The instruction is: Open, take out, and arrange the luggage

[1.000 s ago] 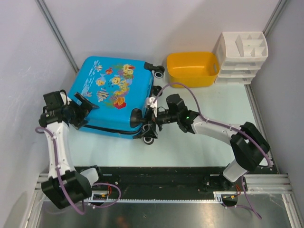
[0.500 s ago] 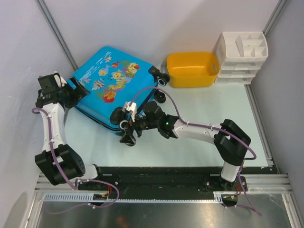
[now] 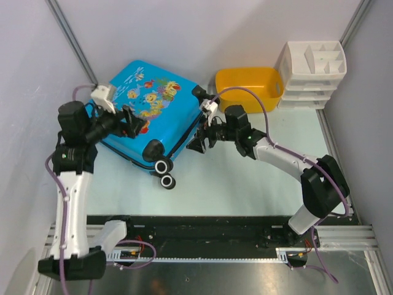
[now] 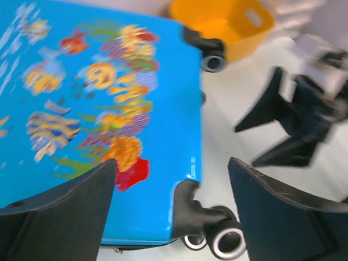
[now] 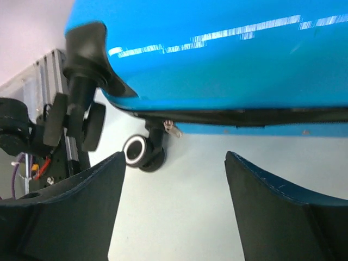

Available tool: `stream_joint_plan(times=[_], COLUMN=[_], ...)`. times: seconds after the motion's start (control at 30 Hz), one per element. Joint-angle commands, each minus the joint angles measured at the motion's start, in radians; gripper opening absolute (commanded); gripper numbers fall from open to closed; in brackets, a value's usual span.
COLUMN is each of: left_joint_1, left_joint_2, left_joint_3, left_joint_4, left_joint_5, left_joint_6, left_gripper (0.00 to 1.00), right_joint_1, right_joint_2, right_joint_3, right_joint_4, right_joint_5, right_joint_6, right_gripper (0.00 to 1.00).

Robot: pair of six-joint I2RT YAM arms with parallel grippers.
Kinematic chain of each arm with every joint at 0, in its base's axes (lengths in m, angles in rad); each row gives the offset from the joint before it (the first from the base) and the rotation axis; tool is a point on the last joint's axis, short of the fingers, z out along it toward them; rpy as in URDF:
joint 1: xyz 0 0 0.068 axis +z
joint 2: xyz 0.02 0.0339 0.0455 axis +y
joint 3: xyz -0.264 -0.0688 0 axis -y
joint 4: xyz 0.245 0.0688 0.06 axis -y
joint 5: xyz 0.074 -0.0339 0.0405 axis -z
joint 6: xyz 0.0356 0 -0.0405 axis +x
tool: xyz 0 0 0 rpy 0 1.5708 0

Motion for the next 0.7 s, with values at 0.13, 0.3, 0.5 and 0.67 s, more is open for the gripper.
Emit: stream_joint_plan(times=[0.13,0.3,0.5,0.67], left_joint_1=[-0.371,-0.441,-0.442,-0.442], left_joint_2=[-0.024,0.022,0.052,0.057], left_joint_3=[-0.091,-0.114,-0.111,-0.126], left_joint_4=[-0.071,-0.113,-0.125,-0.124], left_joint_5=[-0.014,-0.049,-0.043,0.011], left_joint_6=[0.367,0.419,0.403,0.349], left_gripper=[0.68,0.5,0.49,0.48], right_joint_1=[0.021,0.105,0.207,0.222], right_joint_2=[-0.015,0.03,0.163,0.283], right_joint_3=[-0.274,-0.43,-0.428,-0.411], right_joint_4=[0.433,0.776,0.988,1.117], right_joint_5=[0.071,0.166,0.278,0.3], right_joint_6=[-0.062,-0.105,-0.184,-0.178], right_gripper=[0.74,0.72,0.67,0.64])
